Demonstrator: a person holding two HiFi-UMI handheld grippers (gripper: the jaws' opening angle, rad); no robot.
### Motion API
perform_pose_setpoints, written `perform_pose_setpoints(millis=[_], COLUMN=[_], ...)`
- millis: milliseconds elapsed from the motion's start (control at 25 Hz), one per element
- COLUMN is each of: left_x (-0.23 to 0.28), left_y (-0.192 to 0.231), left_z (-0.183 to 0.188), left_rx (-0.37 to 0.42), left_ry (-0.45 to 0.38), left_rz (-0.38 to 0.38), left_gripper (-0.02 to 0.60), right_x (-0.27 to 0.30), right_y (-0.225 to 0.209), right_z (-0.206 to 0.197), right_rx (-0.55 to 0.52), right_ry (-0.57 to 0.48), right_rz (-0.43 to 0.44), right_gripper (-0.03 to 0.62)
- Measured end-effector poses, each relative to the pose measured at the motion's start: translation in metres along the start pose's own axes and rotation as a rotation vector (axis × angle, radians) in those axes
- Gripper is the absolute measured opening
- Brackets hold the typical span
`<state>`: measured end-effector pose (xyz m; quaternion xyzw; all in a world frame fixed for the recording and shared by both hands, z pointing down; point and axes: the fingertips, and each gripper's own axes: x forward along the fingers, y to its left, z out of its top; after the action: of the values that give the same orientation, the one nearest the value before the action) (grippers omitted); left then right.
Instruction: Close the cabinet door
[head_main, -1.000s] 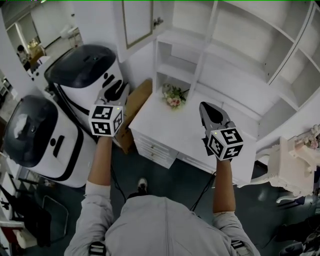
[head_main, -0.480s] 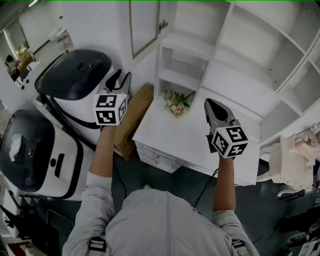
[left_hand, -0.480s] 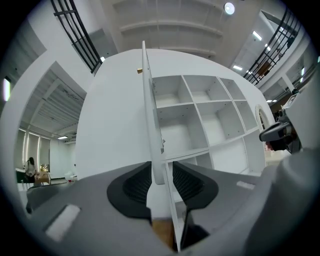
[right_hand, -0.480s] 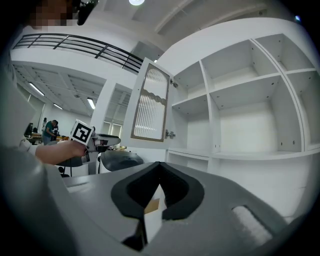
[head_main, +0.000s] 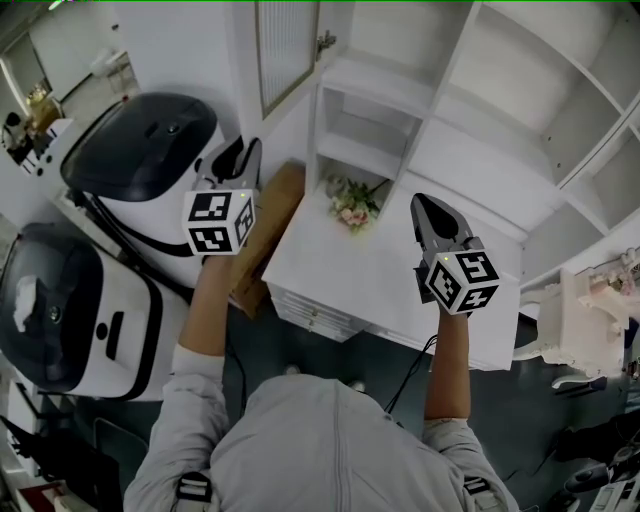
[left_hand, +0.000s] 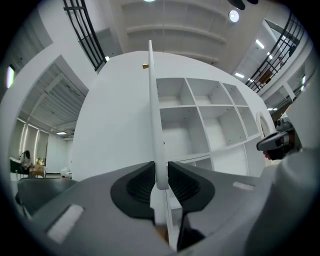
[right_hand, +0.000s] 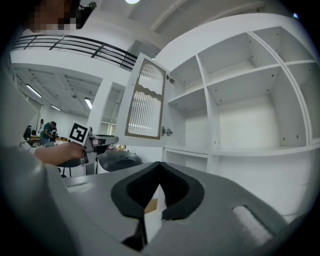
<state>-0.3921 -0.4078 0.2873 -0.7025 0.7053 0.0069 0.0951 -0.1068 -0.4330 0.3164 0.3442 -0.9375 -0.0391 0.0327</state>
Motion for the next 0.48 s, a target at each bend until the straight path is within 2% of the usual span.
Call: perform_pose_setpoints(millis=[280, 480], left_x=[-0.001, 0.002], left_y=[-0.023, -0.052], left_z=[0.005, 0.009], left_rx=[-0.071, -0.07], left_ry=[-0.028, -0.03], left_rz=[0.059, 0.047], left_gripper=[0.075, 0.078], right_x=[-0.014, -0.023], right_y=[-0.024, -0.042], right_z=[-0.008, -0.011], right_rx=[0.015, 0.034], right_ry=[0.005, -0.002], right_rz=[0.023, 0.032], right_gripper=[0.002, 0.002])
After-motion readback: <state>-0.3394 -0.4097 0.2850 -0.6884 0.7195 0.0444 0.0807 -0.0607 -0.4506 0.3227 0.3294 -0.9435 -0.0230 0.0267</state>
